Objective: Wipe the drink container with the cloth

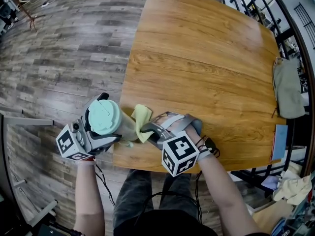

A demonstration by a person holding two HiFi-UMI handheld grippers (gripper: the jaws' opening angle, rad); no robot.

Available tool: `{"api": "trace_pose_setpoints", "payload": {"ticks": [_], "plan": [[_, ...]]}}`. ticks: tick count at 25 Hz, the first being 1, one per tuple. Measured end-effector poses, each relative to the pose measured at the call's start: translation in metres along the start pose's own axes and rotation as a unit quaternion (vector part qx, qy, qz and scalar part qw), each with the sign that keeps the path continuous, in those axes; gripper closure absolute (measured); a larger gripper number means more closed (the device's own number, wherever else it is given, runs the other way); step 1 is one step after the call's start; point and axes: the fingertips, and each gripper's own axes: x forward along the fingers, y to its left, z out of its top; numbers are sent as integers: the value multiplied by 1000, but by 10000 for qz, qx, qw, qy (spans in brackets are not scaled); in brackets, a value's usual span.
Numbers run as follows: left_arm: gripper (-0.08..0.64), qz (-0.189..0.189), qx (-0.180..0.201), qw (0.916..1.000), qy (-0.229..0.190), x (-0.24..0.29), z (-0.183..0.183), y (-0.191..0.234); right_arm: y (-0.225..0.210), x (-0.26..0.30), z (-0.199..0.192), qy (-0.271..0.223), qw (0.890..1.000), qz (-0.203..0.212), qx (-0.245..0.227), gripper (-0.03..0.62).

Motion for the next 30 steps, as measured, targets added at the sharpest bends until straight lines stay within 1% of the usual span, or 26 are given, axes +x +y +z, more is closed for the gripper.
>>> {"api": "trace_pose_setpoints", "payload": {"ticks": [3, 7, 11, 15, 18, 23, 26, 30], "plan": [[77, 66, 26, 10000, 10, 4, -2, 0, 7, -4, 2, -139, 9998, 37, 119, 568], [77, 158, 85, 9998, 39, 6, -2, 0, 11, -12, 12, -521, 9973, 41, 522, 568], [77, 269, 159, 9995, 101, 9, -3, -1, 16, -21, 14, -686, 9946, -5, 774, 569], [77, 404, 288, 9985, 211, 14, -7, -4, 15, -38, 15, -964, 9886, -144, 1145, 568], [77, 497, 415, 9974, 315, 19, -10, -8, 9, -56, 16, -1257, 9788, -372, 1574, 568], [77, 668, 645, 9945, 478, 31, -16, -14, -8, -93, 8, -1680, 9535, -941, 2319, 569], [77, 943, 768, 9914, 478, 34, -17, -14, -13, -107, 4, -1741, 9438, -1178, 2549, 568], [77, 1341, 1086, 9831, 614, 39, -21, -18, -17, -121, 0, -1905, 9334, -1370, 2716, 569]]}}
